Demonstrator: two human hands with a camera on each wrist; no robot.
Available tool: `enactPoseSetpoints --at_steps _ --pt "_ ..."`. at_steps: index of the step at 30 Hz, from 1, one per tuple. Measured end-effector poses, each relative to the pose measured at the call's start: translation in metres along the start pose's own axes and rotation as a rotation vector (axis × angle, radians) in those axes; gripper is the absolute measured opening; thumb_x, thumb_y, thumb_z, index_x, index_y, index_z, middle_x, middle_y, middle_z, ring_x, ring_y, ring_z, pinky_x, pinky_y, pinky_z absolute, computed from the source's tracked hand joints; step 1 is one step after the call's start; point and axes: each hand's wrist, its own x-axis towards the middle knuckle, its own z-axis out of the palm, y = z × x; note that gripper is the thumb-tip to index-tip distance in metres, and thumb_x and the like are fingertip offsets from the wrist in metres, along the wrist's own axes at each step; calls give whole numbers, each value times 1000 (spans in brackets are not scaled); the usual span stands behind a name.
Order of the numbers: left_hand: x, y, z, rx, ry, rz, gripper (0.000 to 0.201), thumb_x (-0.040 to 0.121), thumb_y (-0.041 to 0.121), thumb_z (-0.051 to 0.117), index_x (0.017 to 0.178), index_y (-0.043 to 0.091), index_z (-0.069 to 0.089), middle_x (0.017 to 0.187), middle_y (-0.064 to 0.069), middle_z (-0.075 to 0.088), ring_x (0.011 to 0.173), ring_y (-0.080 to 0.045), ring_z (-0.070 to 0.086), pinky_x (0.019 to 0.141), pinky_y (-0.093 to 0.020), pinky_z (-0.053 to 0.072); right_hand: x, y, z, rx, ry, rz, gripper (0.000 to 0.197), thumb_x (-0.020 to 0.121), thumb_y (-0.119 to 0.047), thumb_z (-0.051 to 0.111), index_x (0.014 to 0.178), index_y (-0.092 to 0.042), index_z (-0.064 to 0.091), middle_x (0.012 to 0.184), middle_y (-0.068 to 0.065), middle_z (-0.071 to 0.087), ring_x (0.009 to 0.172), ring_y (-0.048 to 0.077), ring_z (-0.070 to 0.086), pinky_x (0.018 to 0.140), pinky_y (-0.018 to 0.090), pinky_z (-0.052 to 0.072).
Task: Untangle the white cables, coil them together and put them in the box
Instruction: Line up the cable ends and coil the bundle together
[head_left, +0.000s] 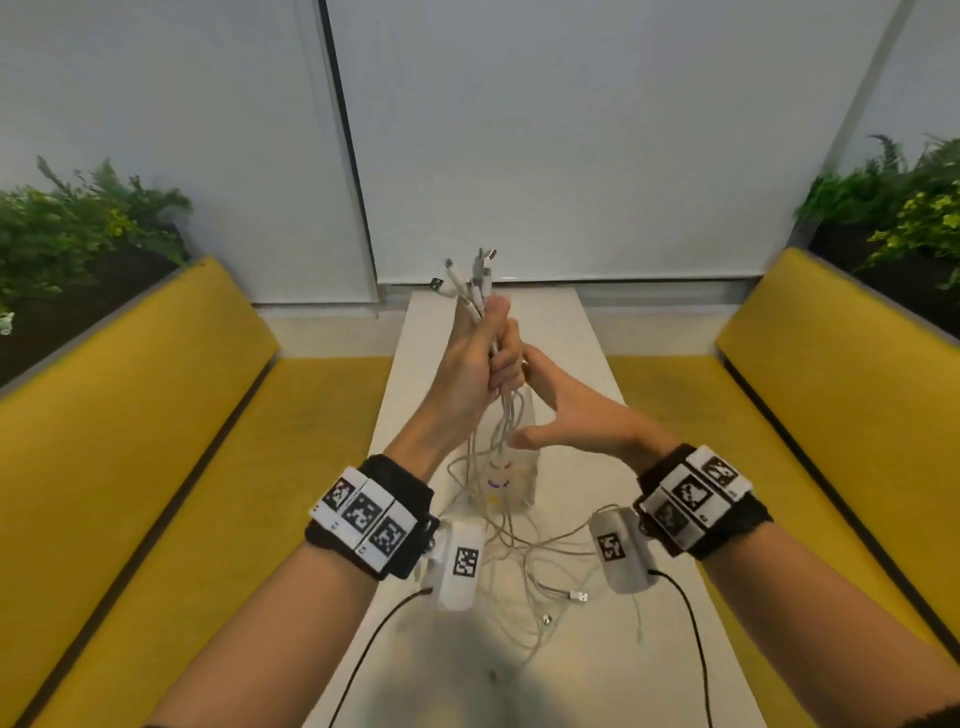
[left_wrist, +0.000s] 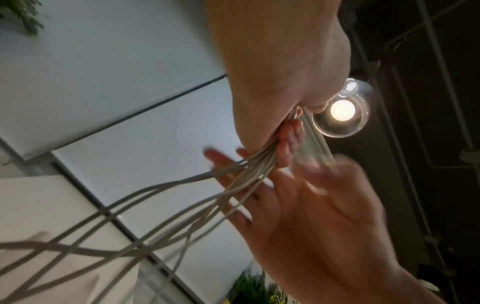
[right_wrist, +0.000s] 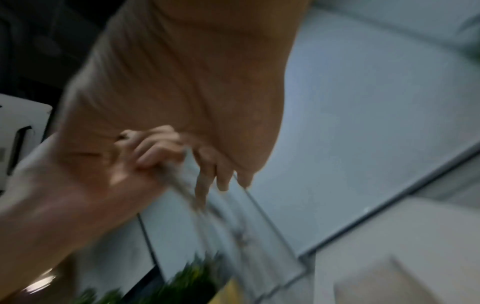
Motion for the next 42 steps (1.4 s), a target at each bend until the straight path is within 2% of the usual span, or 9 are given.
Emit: enactPoseSetpoints --at_steps 4,7,15,19,22,26,29,34,42 --pt "-9 -9 5 -50 -15 -40 36 105 30 48 75 10 43 61 -6 30 48 -17 23 48 -33 20 1 6 32 226 107 35 34 76 -6 77 108 -6 66 92 18 70 88 31 68 83 39 55" --pt "-15 -6 -3 -242 -54 -92 44 102 21 50 60 11 41 53 -3 27 46 -13 26 45 -26 26 -4 26 44 252 126 147 27 85 -22 71 63 -17 56 57 10 39 49 18 37 53 32 37" --pt "-23 9 -3 -443 -85 -78 33 100 39 48 74 19 50 44 7 28 38 -8 15 36 -22 15 -6 23 62 262 87 168 47 79 -47 62 55 -18 33 53 3 25 46 13 18 44 25 20" --pt "-26 5 -8 -428 -166 -73 48 92 34 68 54 18 42 42 5 28 36 -8 19 36 -21 18 -9 26 62 178 35 199 51 88 -36 64 50 -14 38 46 2 32 41 15 24 60 57 44" --pt "-36 0 -9 -380 -309 -190 55 88 34 74 57 16 33 47 1 22 37 -9 18 33 -17 20 -1 24 52 -26 -5 251 61 77 -48 69 68 9 49 55 19 44 51 18 40 56 37 48" --pt "-52 -4 -15 31 -419 -327 50 97 33 62 54 19 40 45 2 27 36 -8 20 36 -14 20 13 22 28 -266 -173 237 3 80 -28 71 78 -27 68 81 -2 71 76 17 65 75 41 57" --pt "-56 -9 -17 374 -462 -469 45 100 37 58 60 18 49 45 1 33 37 -10 25 38 -18 24 22 11 11 -460 -273 229 32 85 -10 70 70 -34 55 70 -19 63 63 -1 54 64 9 42" --pt "-57 -23 -23 864 -508 -503 44 106 42 43 82 18 70 51 -6 60 40 -5 46 51 -17 39 27 4 2 -618 -370 267 36 84 -10 66 69 -42 63 73 0 67 63 22 56 62 43 51" --pt "-50 -29 -35 1085 -369 -338 30 97 31 61 73 17 73 43 15 59 46 -2 56 55 -15 42 15 -4 -13 -305 -295 326 17 97 -16 60 102 -3 68 71 3 60 55 15 49 52 28 43"
